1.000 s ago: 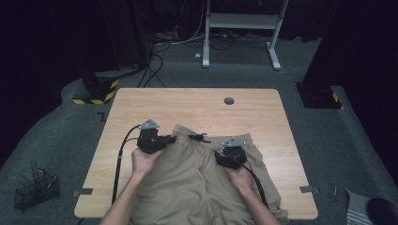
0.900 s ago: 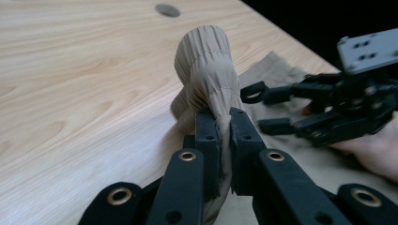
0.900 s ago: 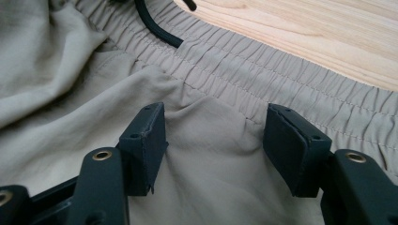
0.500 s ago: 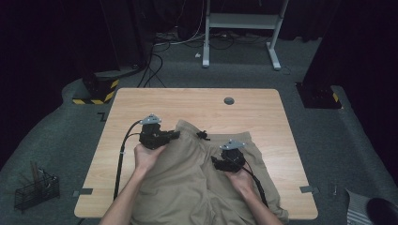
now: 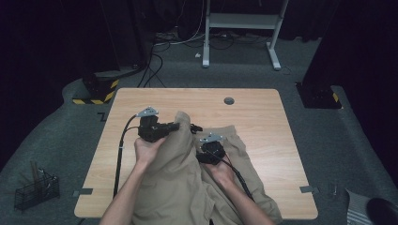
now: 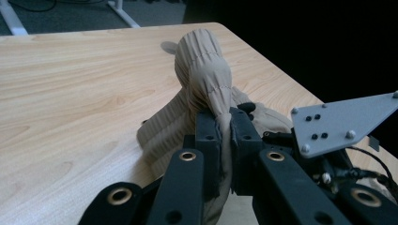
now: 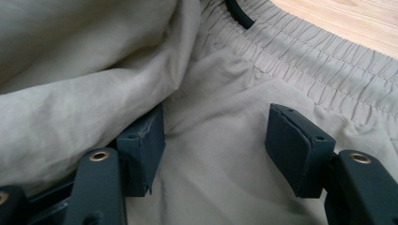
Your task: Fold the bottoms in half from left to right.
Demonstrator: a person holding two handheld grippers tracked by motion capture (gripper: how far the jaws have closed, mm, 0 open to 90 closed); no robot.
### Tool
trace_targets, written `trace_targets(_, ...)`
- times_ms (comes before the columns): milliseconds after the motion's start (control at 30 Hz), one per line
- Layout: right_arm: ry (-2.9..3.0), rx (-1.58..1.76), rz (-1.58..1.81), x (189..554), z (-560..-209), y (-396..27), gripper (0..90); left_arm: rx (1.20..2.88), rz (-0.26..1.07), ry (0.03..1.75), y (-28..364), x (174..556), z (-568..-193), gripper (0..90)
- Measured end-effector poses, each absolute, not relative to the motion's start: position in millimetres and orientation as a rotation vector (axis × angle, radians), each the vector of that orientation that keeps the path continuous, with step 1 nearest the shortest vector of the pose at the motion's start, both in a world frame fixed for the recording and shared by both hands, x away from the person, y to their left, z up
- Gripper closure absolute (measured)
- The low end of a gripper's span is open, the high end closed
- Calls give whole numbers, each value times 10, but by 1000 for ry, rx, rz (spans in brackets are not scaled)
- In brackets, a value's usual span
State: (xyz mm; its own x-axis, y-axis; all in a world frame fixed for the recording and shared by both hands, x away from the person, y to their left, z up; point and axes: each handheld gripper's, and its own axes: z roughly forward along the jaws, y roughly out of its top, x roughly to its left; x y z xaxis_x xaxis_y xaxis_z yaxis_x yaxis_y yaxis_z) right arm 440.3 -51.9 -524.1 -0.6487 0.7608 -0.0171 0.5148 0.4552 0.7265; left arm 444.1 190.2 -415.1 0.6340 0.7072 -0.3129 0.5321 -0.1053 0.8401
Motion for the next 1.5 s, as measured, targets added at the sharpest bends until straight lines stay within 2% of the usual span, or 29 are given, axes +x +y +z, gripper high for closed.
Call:
trace_targets(367, 2426, 1025, 1092, 4070, -5098, -821, 364, 1776, 236, 1024, 1894, 4476, -4122, 844)
trace_targets(500, 2437, 963, 1033, 4094, -5241, -624, 348, 1772, 232, 1016, 1869, 4490, -4100, 844)
trace_targets(800, 2428, 1013, 1025, 4341, -5242, -137, 342, 1815, 286, 1021, 1741, 4615, -3998, 843)
trace_targets(1033, 2411, 969, 1068, 4088, -5019, -494, 362, 1816, 297, 1043, 1739, 4650, -4052, 843)
trace_targets(1200, 2441, 1006, 1012, 4090, -5115, -781, 357, 1811, 295, 1047, 1712, 4678, -4053, 842)
trace_targets(1500, 2396, 1023, 1016, 4328, -5245, -460, 347, 1838, 320, 1045, 1561, 4801, -4000, 842)
